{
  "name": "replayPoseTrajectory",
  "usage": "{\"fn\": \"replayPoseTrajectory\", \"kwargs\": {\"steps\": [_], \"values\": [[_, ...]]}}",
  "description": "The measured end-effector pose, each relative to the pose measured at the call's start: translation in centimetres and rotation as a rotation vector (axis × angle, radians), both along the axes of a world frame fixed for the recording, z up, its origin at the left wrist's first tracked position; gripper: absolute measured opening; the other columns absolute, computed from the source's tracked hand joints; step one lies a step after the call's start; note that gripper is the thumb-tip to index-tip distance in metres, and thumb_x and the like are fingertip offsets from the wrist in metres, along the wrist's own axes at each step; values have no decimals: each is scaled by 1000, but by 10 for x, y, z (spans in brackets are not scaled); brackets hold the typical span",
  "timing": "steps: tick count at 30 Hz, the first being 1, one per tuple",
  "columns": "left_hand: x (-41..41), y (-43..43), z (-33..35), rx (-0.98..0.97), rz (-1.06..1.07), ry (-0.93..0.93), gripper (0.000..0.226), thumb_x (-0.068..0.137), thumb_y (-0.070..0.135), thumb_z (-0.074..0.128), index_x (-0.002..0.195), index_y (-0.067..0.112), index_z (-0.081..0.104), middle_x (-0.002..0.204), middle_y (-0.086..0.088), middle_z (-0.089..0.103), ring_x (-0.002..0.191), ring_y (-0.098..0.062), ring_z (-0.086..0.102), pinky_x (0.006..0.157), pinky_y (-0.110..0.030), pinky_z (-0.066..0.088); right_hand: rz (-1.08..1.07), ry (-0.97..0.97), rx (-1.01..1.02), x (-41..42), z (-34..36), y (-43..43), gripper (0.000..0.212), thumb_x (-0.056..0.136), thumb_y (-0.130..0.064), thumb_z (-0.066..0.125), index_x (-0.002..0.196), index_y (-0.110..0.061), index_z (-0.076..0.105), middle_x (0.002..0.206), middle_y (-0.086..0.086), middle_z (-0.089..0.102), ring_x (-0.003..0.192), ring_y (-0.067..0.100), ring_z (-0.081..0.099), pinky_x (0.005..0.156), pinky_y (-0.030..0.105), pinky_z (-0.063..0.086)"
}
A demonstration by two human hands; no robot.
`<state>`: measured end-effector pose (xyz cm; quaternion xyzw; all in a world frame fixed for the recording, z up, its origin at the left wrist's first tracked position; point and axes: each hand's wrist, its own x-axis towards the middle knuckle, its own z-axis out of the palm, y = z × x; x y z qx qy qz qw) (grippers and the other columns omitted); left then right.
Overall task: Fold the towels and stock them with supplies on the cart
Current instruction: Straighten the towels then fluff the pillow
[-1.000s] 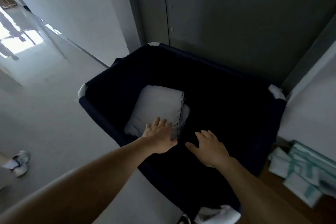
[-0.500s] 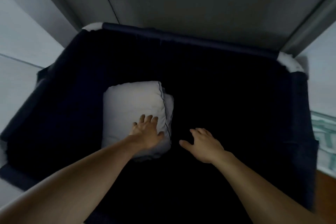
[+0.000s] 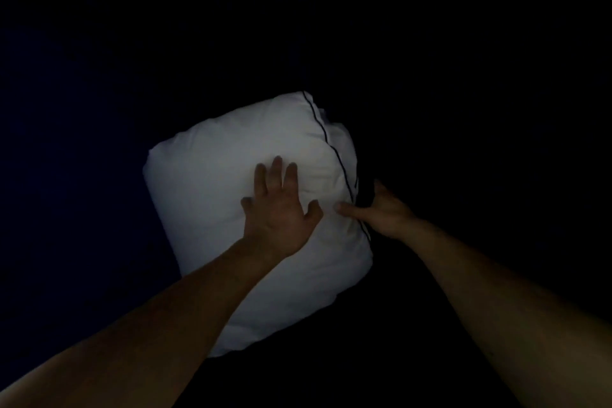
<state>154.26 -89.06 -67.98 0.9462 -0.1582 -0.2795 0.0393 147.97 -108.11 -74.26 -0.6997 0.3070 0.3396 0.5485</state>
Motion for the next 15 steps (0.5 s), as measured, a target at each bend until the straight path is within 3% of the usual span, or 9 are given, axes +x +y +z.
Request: {"fn": "replayPoseTrajectory", "kwargs": {"steps": [3,10,11,13,15], "values": [[1,-1,-21,-39,60,-12,81,95,56,44,158,17,11,167,-1,-2,152,-24,-8,113,-62,26,-95,7,43,27,-43,-3,156,37,-78,83,160,-25,4,164,0,23,146,22,32,118,44,34],[17,-12,-57,-39,202,33,81,93,61,40,157,20,14,166,2,-3,152,-20,-12,113,-68,17,-269,17,205,45,-102,12,151,34,-72,87,159,-28,14,162,-2,28,142,20,38,112,38,38],[18,-14,-59,-9,203,43,81,93,63,38,157,20,14,166,1,-3,151,-21,-13,113,-69,17,-302,20,244,42,-105,17,147,37,-70,87,159,-28,17,161,-2,30,137,18,43,106,33,42],[18,-19,-59,46,206,61,80,94,64,36,157,20,15,166,0,-5,151,-23,-13,112,-70,15,-378,-14,338,37,-102,23,130,49,-61,89,157,-26,25,152,-4,43,110,5,58,80,18,50],[14,-23,-52,49,247,83,81,93,66,35,157,20,15,167,0,-5,152,-22,-12,114,-68,14,-405,-62,379,30,-91,24,97,68,-47,87,150,-23,40,135,-8,58,87,-6,61,66,12,50]]}}
